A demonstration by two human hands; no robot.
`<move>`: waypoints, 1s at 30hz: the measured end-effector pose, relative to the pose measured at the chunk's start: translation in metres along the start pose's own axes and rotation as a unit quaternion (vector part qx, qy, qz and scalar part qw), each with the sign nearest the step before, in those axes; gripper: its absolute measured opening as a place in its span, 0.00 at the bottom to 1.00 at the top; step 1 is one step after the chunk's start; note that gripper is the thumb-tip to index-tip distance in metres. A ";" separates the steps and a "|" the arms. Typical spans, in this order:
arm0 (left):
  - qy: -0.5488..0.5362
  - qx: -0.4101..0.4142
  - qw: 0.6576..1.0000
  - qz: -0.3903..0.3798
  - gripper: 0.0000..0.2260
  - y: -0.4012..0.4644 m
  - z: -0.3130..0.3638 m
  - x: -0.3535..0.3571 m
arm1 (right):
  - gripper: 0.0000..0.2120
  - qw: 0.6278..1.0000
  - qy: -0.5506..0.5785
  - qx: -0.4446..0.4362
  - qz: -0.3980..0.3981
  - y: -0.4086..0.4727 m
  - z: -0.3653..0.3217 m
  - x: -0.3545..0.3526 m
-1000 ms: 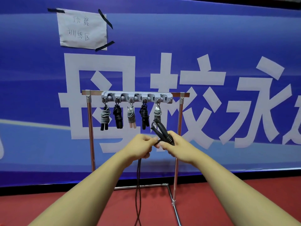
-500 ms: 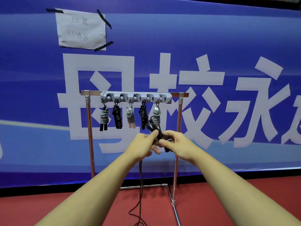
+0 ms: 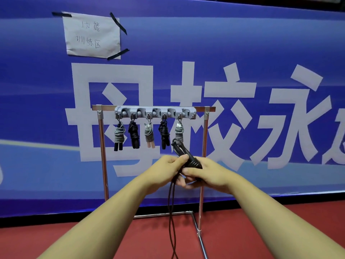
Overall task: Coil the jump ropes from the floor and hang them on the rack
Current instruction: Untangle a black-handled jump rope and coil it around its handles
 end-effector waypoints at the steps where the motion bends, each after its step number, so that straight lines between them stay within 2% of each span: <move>1: -0.006 -0.014 1.000 0.001 0.23 0.000 -0.002 -0.001 | 0.06 1.000 -0.011 -0.003 0.018 0.000 0.000 -0.003; 5: 0.056 -0.069 0.996 0.029 0.26 0.001 -0.016 -0.011 | 0.05 0.992 -0.091 -0.030 0.076 0.001 -0.006 -0.014; 9: -0.003 -0.056 0.997 0.054 0.23 0.000 -0.021 -0.014 | 0.04 0.985 -0.107 -0.043 0.132 0.003 -0.006 -0.022; 11: 0.006 -0.041 0.997 0.066 0.21 0.000 -0.021 -0.014 | 0.07 0.990 -0.059 -0.028 0.128 0.005 -0.001 -0.024; 14: 0.017 -0.027 0.995 0.092 0.15 -0.001 -0.022 -0.020 | 0.21 0.990 0.090 0.019 0.110 0.007 0.009 -0.023; 16: 0.012 -0.026 0.995 0.097 0.13 -0.002 -0.024 -0.021 | 0.22 0.982 0.146 0.033 0.114 0.007 0.012 -0.024; 19: 0.027 -0.023 0.994 0.107 0.13 -0.002 -0.023 -0.021 | 0.19 0.979 0.154 0.030 0.133 0.008 0.016 -0.026; 22: 0.069 -0.022 0.990 0.123 0.13 -0.002 -0.018 -0.021 | 0.16 0.983 0.099 0.008 0.157 0.008 0.016 -0.029; 25: 0.106 -0.034 0.984 0.137 0.14 -0.001 -0.014 -0.022 | 0.15 0.986 -0.024 -0.006 0.168 0.007 0.013 -0.029; 27: 0.121 -0.044 0.979 0.156 0.18 -0.001 -0.010 -0.023 | 0.13 0.978 -0.113 -0.003 0.175 0.008 0.010 -0.027; 30: 0.113 -0.041 0.977 0.175 0.27 0.000 -0.005 -0.024 | 0.12 0.966 -0.183 -0.019 0.182 0.011 0.003 -0.025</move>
Point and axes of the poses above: each hand's wrist, its own y-axis towards the middle knuckle, its own x-axis out of the palm, z = x × y, the point moved 8 cm from there along y, towards the middle knuckle, and after that the axes turned 3 degrees about z, right-handed, at the moved point
